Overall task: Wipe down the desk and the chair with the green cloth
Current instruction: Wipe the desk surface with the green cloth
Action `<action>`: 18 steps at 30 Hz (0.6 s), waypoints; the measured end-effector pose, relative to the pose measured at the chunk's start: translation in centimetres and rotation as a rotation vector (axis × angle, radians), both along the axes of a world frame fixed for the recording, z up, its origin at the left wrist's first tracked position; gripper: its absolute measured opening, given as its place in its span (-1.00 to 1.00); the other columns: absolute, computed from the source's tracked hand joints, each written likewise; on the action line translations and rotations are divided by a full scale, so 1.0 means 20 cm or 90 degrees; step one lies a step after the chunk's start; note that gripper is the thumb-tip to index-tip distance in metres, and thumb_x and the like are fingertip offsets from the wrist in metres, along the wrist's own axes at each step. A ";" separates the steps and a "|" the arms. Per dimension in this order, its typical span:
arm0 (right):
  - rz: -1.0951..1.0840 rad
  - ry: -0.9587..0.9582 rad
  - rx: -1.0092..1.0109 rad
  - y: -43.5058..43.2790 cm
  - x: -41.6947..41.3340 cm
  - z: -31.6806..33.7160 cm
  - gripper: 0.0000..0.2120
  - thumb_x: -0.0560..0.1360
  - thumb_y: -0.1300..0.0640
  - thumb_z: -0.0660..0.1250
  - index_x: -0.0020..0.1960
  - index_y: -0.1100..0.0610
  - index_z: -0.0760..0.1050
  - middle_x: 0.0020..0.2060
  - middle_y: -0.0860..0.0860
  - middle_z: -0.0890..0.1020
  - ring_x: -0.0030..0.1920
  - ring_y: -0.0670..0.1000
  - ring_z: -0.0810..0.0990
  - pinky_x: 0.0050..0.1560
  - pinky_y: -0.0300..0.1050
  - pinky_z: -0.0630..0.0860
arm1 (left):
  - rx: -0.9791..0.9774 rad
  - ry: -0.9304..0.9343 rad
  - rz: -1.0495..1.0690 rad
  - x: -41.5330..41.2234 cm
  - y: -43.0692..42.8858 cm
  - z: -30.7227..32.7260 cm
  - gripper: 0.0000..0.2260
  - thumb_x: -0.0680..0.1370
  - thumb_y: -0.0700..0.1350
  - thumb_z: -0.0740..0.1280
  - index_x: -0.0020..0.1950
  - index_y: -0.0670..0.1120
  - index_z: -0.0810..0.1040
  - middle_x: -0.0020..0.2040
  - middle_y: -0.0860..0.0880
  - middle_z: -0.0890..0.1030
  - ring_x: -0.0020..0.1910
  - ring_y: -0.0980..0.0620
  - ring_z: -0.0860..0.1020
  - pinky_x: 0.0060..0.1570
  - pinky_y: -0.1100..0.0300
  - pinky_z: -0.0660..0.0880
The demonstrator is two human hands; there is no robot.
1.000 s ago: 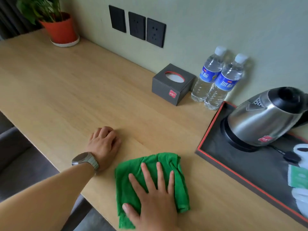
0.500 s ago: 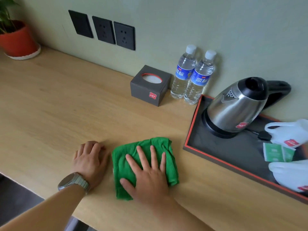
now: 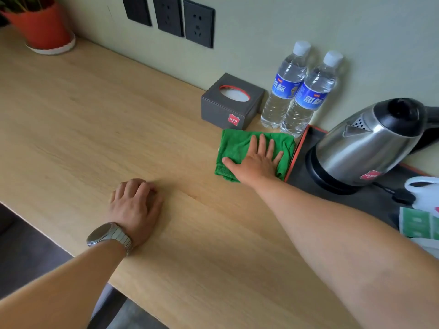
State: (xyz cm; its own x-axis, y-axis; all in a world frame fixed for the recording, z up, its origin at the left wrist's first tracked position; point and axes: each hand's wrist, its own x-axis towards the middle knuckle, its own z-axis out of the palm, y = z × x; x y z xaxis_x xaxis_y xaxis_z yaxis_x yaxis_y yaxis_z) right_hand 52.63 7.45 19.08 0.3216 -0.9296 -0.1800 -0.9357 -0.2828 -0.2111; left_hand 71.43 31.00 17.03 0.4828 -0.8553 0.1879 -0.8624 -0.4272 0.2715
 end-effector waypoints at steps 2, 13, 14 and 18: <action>-0.004 0.013 -0.007 -0.07 0.00 0.01 0.07 0.36 -0.52 0.09 0.58 0.12 -0.18 0.59 0.10 -0.16 0.54 0.24 -0.26 0.46 0.34 -0.29 | -0.006 -0.006 0.003 0.00 0.00 0.00 -0.64 0.49 0.19 0.12 0.02 -0.03 0.51 0.06 -0.07 0.54 0.08 -0.18 0.45 0.03 -0.08 0.42; 0.031 0.059 -0.072 -0.15 -0.02 -0.03 0.12 0.32 -0.59 -0.07 0.58 0.18 -0.18 0.59 0.11 -0.06 0.56 0.21 -0.14 0.49 0.31 -0.17 | -0.024 0.038 0.025 0.01 0.01 0.00 -0.70 0.43 0.16 0.20 0.05 0.04 0.50 0.09 -0.02 0.51 0.11 -0.13 0.44 0.15 -0.01 0.32; 0.036 0.069 -0.072 -0.13 -0.02 -0.03 0.12 0.33 -0.59 -0.08 0.57 0.19 -0.19 0.59 0.12 -0.06 0.56 0.21 -0.15 0.49 0.31 -0.16 | -0.029 0.052 0.027 0.02 0.01 0.00 -0.69 0.41 0.16 0.21 0.05 0.03 0.50 0.09 -0.02 0.51 0.11 -0.13 0.44 0.15 0.00 0.32; 0.094 0.075 -0.079 0.10 0.00 -0.04 0.08 0.33 -0.57 -0.17 0.58 0.18 -0.18 0.59 0.13 -0.07 0.56 0.21 -0.15 0.49 0.32 -0.16 | -0.037 0.103 0.028 0.02 0.02 0.02 -0.68 0.39 0.09 0.25 0.05 -0.03 0.53 0.08 -0.05 0.53 0.11 -0.14 0.45 0.16 0.02 0.33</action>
State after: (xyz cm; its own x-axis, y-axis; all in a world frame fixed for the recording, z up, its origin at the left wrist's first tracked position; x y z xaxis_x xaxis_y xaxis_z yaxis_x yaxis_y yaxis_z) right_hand 52.56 9.38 18.35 0.4391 -0.8916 -0.1111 -0.8984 -0.4352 -0.0582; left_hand 71.92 31.30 17.35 0.5480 -0.8224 0.1529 -0.7861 -0.4438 0.4302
